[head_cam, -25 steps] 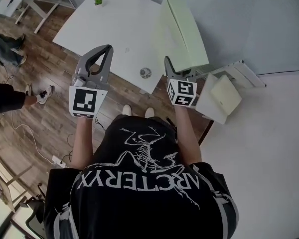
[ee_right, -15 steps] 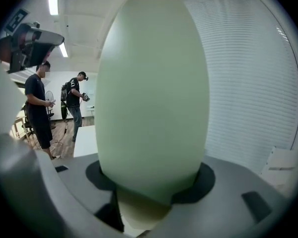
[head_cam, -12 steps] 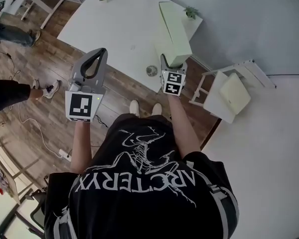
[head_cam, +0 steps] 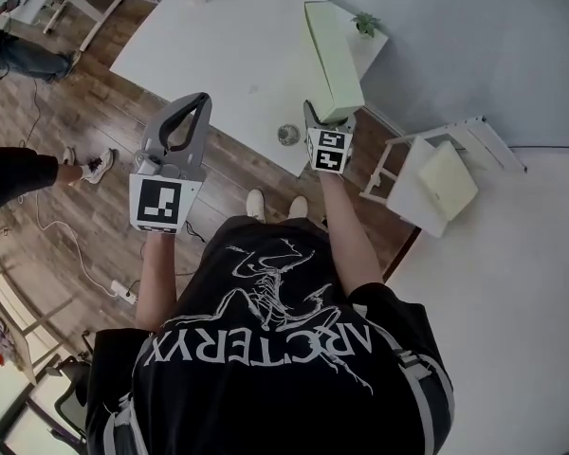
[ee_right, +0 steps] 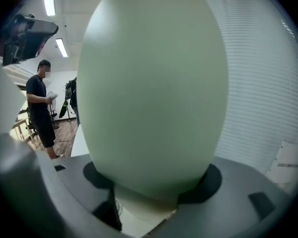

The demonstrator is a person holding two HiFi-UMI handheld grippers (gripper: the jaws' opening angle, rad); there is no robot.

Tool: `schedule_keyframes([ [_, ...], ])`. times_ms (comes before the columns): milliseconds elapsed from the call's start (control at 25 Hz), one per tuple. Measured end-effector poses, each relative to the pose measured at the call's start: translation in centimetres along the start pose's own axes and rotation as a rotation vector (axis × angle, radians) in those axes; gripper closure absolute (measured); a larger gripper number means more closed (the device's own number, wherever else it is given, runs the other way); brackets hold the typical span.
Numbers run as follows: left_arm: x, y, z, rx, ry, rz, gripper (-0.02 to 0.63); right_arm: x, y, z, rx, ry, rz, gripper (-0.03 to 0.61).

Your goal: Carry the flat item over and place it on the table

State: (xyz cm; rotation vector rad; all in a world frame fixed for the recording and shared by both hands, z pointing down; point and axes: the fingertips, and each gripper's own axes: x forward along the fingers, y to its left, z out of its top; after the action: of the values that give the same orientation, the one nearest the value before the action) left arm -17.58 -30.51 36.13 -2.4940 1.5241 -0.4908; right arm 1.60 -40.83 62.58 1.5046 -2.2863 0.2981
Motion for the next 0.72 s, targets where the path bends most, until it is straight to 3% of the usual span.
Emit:
schedule_keyframes([
  [120, 0.2, 0.0, 0.1, 0.018, -0.016, -0.004, 0.604, -0.4, 0.2, -0.4, 0.020, 0.031, 0.038, 0.265],
  [280, 0.2, 0.0, 0.1, -0.030, 0.013, 0.011, 0.604, -2.8, 0.1, 0.5, 0.035, 0.005, 0.057, 0.261],
  [440, 0.6, -0.5, 0.4, -0.021, -0.007, 0.000, 0.604, -6.5, 0.4, 2.2, 0.010, -0.033, 0.129, 0.258],
  [720, 1.7, -1.9, 1.8, 0.003, -0.068, -0.031, 0.604, -15.4, -0.2, 11.4, -0.056, -0.253, 0.209, 0.256],
])
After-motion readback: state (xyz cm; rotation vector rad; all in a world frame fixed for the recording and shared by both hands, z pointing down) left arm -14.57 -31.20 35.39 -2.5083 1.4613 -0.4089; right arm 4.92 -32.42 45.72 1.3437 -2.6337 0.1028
